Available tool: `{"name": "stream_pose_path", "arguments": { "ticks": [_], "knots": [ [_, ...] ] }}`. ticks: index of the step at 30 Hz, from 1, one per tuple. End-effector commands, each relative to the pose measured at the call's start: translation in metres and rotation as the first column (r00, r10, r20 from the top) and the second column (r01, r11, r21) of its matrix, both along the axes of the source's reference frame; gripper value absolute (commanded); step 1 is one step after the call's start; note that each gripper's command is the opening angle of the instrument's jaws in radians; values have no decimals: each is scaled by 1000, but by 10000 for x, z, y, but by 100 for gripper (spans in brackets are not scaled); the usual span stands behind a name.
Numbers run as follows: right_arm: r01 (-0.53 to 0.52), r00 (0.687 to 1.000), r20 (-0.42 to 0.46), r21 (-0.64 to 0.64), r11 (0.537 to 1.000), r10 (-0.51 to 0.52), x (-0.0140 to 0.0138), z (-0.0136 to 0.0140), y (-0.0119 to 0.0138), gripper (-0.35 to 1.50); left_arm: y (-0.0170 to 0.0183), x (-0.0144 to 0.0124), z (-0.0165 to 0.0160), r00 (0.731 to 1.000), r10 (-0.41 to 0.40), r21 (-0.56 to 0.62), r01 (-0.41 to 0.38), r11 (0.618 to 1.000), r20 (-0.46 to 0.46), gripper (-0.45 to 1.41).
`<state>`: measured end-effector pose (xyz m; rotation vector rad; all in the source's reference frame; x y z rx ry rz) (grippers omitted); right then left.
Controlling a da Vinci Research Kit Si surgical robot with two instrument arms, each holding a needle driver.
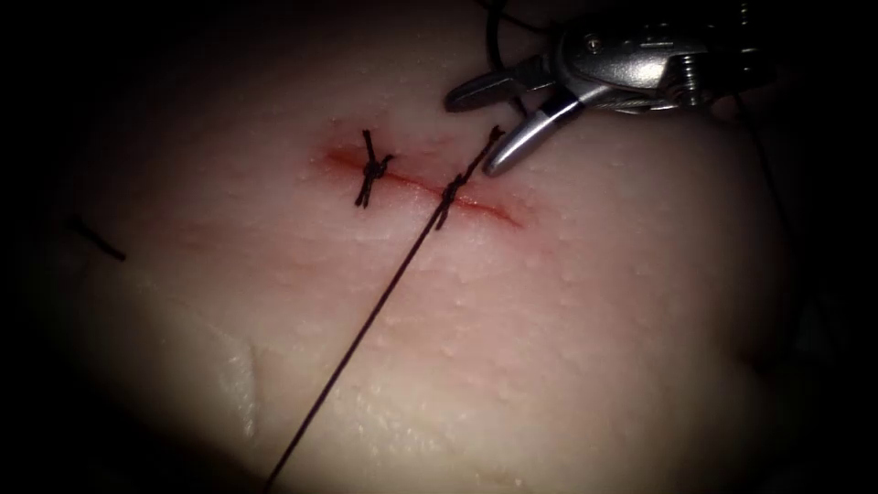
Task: Wound Closure
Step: Right hand pulls tail upwards through loop and left gripper pulls downward on working end to tighten, then left grasper wraps thread once counter-clockwise around right needle driver
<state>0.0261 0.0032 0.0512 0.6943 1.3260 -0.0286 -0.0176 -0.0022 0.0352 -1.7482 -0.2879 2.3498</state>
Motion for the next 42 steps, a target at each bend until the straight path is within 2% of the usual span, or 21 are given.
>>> {"name": "stream_pose_path", "arguments": {
  "ticks": [1,5,8,11,12,13,14,15,17,20,23,25,28,30,34,42],
  "knots": [
    [-16,1000,-2,11,1000,16,4,0,-4,115,-4,-6,-1,1000,-2,1,2,1000,2,-45],
    [-66,998,9,47,997,65,-13,-15,6,125,38,-8,-25,1000,-3,-42,3,999,-1,-45],
    [-124,992,12,58,991,123,-32,-31,15,120,67,-6,-37,1000,-9,-75,9,997,-7,-45],
    [-192,981,10,52,980,192,-45,-43,12,93,95,-6,-41,1000,-15,-101,13,995,-22,-45],
    [-246,968,47,35,969,245,-48,-48,6,66,109,-6,-41,1000,-15,-107,13,994,-22,-45],
    [-274,961,62,35,961,271,-48,-49,2,49,115,-7,-40,1000,-17,-110,14,994,-24,-45],
    [-349,935,76,36,936,346,-46,-52,-8,16,130,-8,-38,1000,-16,-110,14,994,-15,-45],
    [-402,913,92,39,915,397,-42,-54,-18,-5,142,-9,-35,1000,-12,-107,10,994,-15,-45],
    [-471,878,102,13,882,467,-38,-58,-30,-15,161,-11,-28,1000,-4,-106,3,994,-8,-45],
    [-542,835,105,-22,840,541,-33,-60,-45,-16,182,-14,-12,1000,2,-96,-1,995,9,-45],
    [-571,816,92,-23,821,570,-29,-57,-58,-15,196,-16,2,1000,-1,-94,1,996,6,-45],
    [-581,809,92,-29,813,581,-25,-55,-66,-5,205,-20,12,1000,4,-91,-3,996,9,-45],
    [-592,801,82,-37,805,593,-21,-49,-80,-5,220,-31,32,999,18,-89,-15,996,32,-45],
    [-617,784,61,-26,787,617,-17,-49,-84,19,234,-41,48,999,26,-89,-23,996,31,-45],
    [-625,778,62,-31,780,625,-4,-52,-92,36,252,-54,67,998,26,-91,-22,996,50,-45],
    [-616,788,23,-3,788,616,21,-62,-102,34,272,-70,111,999,20,-101,-15,995,51,-45]
  ]
}}
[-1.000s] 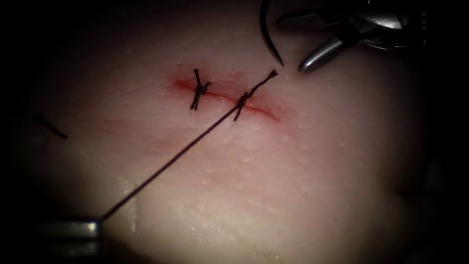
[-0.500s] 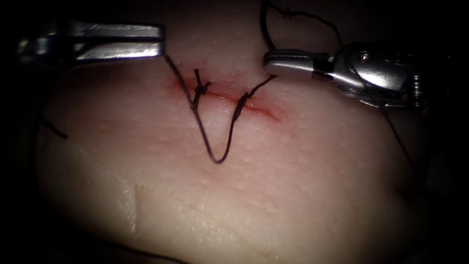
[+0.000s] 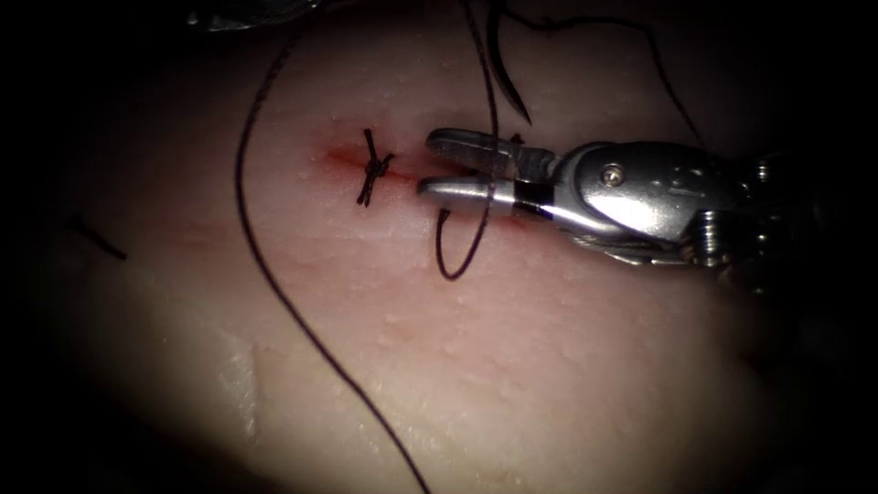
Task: Wound Closure
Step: Left grasper wraps thread once counter-clockwise around right needle driver
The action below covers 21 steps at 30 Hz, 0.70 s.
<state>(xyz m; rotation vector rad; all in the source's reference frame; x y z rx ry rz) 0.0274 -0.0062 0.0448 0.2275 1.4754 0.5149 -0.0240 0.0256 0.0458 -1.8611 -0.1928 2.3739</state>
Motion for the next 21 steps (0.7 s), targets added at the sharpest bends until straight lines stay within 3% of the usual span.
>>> {"name": "stream_pose_path", "arguments": {
  "ticks": [1,4,16,21],
  "knots": [
    [-3,1000,-7,-4,1000,3,10,2,-8,34,-6,-6,10,1000,1,-2,-1,1000,0,-45],
    [-14,1000,-26,-5,1000,13,13,0,-9,27,-8,-9,22,1000,-1,-1,1,1000,-3,-45],
    [-94,991,-103,-22,995,91,15,-13,-10,31,-15,-7,79,998,-32,-7,32,999,-59,-45],
    [-164,978,-133,-26,986,159,13,-21,-6,26,-52,4,110,996,-26,5,27,1000,-84,-45]
  ]
}}
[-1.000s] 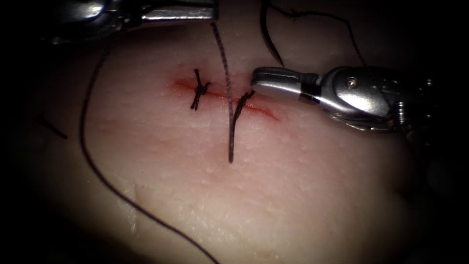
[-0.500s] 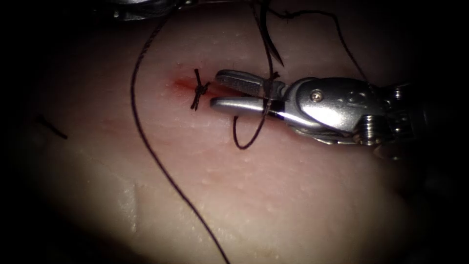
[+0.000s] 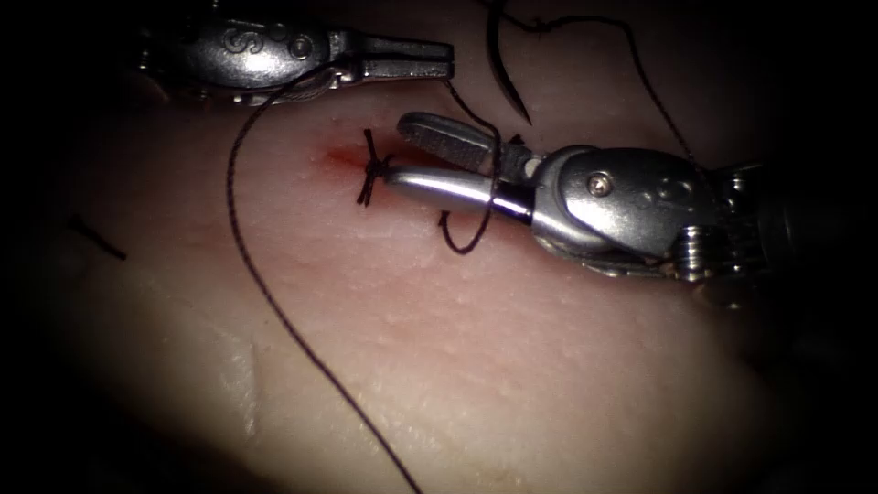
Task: Wound Closure
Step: Left grasper wraps thread once counter-clockwise around right needle driver
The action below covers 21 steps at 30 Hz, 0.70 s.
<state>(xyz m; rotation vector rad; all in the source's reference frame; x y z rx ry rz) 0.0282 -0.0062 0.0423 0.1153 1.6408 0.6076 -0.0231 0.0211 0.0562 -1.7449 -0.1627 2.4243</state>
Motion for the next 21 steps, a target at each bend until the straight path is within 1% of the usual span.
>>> {"name": "stream_pose_path", "arguments": {
  "ticks": [1,4,6,8,10,13,14,15,16,20,21],
  "knots": [
    [-15,1000,6,5,1000,15,5,4,-5,31,-11,-4,5,1000,4,-1,-4,1000,-1,-45],
    [-70,997,40,12,997,70,5,6,-6,46,-25,2,-1,1000,7,2,-7,1000,-3,-45],
    [-98,994,56,18,995,97,6,7,-7,47,-33,2,-8,1000,5,4,-5,1000,-7,-45],
    [-130,990,72,71,989,125,6,10,-11,51,-46,-3,-20,1000,10,9,-10,1000,1,-45],
    [-152,986,87,96,984,144,6,12,-14,54,-53,-7,-28,1000,15,12,-15,1000,8,-45],
    [-180,981,102,140,974,167,1,17,-19,53,-62,-10,-36,1000,19,13,-19,1000,14,-45],
    [-198,978,104,186,962,181,-5,21,-22,46,-66,-11,-38,1000,20,13,-20,1000,14,-45],
    [-205,977,103,200,958,188,-8,22,-23,44,-67,-11,-39,1000,22,13,-22,1000,16,-45],
    [-230,973,98,250,941,211,-14,25,-25,39,-69,-11,-38,1000,23,11,-23,1000,16,-45],
    [-258,966,88,332,907,243,-22,33,-26,36,-71,-10,-34,1000,25,8,-25,1000,16,-45],
    [-270,963,87,361,893,256,-23,35,-27,36,-71,-10,-34,1000,25,6,-25,1000,15,-45]
  ]
}}
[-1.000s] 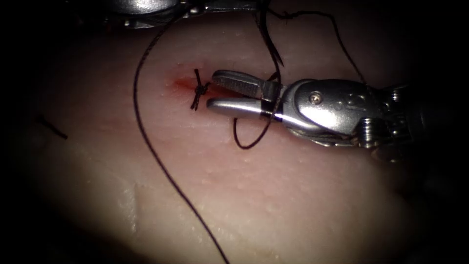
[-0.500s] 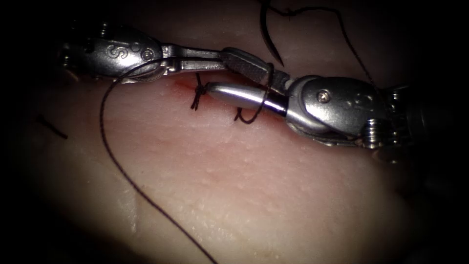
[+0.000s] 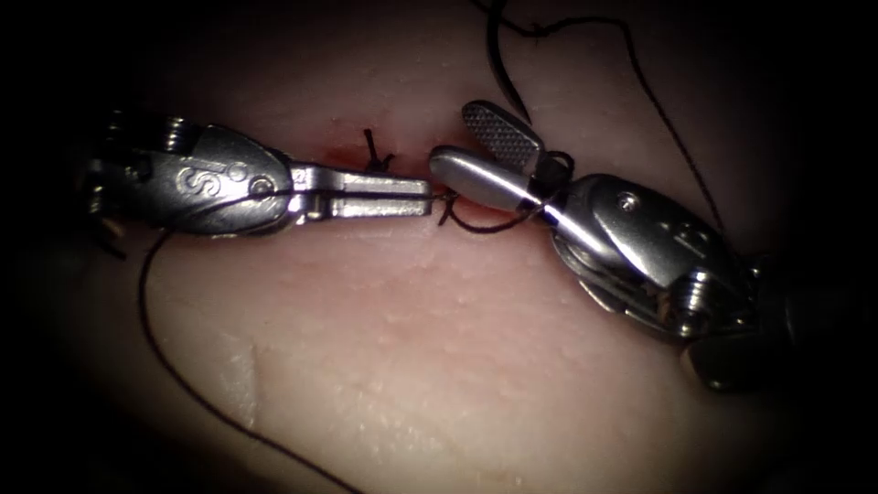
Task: Wound Closure
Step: Left grasper wraps thread once counter-clockwise around right needle driver, then right hand picks up thread tail
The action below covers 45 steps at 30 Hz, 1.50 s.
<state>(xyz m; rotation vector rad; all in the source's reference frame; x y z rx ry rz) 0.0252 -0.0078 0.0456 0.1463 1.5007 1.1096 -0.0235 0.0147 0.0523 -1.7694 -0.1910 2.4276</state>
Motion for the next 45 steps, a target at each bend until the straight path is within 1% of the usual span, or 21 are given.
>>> {"name": "stream_pose_path", "arguments": {
  "ticks": [1,2,3,4,6,8,9,10,12,14,15,19,24,28,30,33,37,38,39,41,45],
  "knots": [
    [-15,1000,-8,45,999,15,8,4,-12,34,-8,-6,6,1000,0,2,0,1000,0,-45],
    [-43,999,-24,131,990,47,9,7,-13,29,-10,-8,6,1000,-1,1,1,1000,-1,-45],
    [-64,997,-25,177,982,70,10,9,-15,34,-10,-10,6,1000,-1,2,1,1000,1,-45],
    [-82,996,-26,213,974,89,10,11,-16,42,-9,-13,5,1000,1,4,-1,1000,0,-45],
    [-99,994,-14,251,963,106,11,13,-18,69,-7,-15,4,1000,1,7,-1,1000,-2,-45],
    [-110,993,-5,274,955,116,11,13,-19,83,-6,-17,4,1000,3,9,-3,1000,-2,-45],
    [-117,992,-2,295,948,124,11,13,-19,93,-5,-18,4,1000,3,9,-3,1000,-2,-45],
    [-127,992,17,304,944,128,10,14,-22,101,-5,-19,4,1000,3,9,-3,1000,0,-45],
    [-148,989,38,325,934,144,9,14,-27,105,-4,-22,5,1000,3,10,-3,1000,1,-45],
    [-169,986,56,355,920,159,6,16,-35,94,-3,-22,5,1000,5,10,-5,1000,0,-45],
    [-178,984,64,359,916,167,5,17,-36,94,-3,-22,5,1000,7,11,-7,1000,-2,-45],
    [-246,969,78,409,879,235,-5,22,-36,98,-4,-20,6,1000,10,10,-10,1000,-1,-45],
    [-302,953,116,435,848,280,-10,33,-39,100,1,-21,11,1000,11,10,-11,1000,-2,-45],
    [-312,949,106,454,834,297,-6,40,-37,100,0,-27,15,1000,13,7,-13,1000,-8,-45],
    [-321,945,98,472,821,313,-3,47,-33,96,-3,-33,17,1000,19,7,-19,1000,-4,-45],
    [-326,942,95,481,814,321,-2,54,-32,94,-6,-35,18,1000,27,7,-27,1000,-7,-45],
    [-325,943,99,481,814,318,-1,61,-37,81,-7,-33,18,1000,30,6,-30,1000,-6,-45],
    [-326,943,102,481,814,317,0,62,-37,51,-7,-32,18,1000,31,6,-31,1000,-6,-45],
    [-330,943,131,492,806,306,1,62,-38,-35,-8,-31,17,999,32,6,-32,999,-5,-45],
    [-341,939,145,498,797,310,2,60,-40,-35,-8,-29,17,999,34,7,-34,999,-3,-45],
    [-386,922,213,456,802,323,8,57,-43,-35,-4,-23,18,999,34,6,-34,999,-5,-45]
  ]
}}
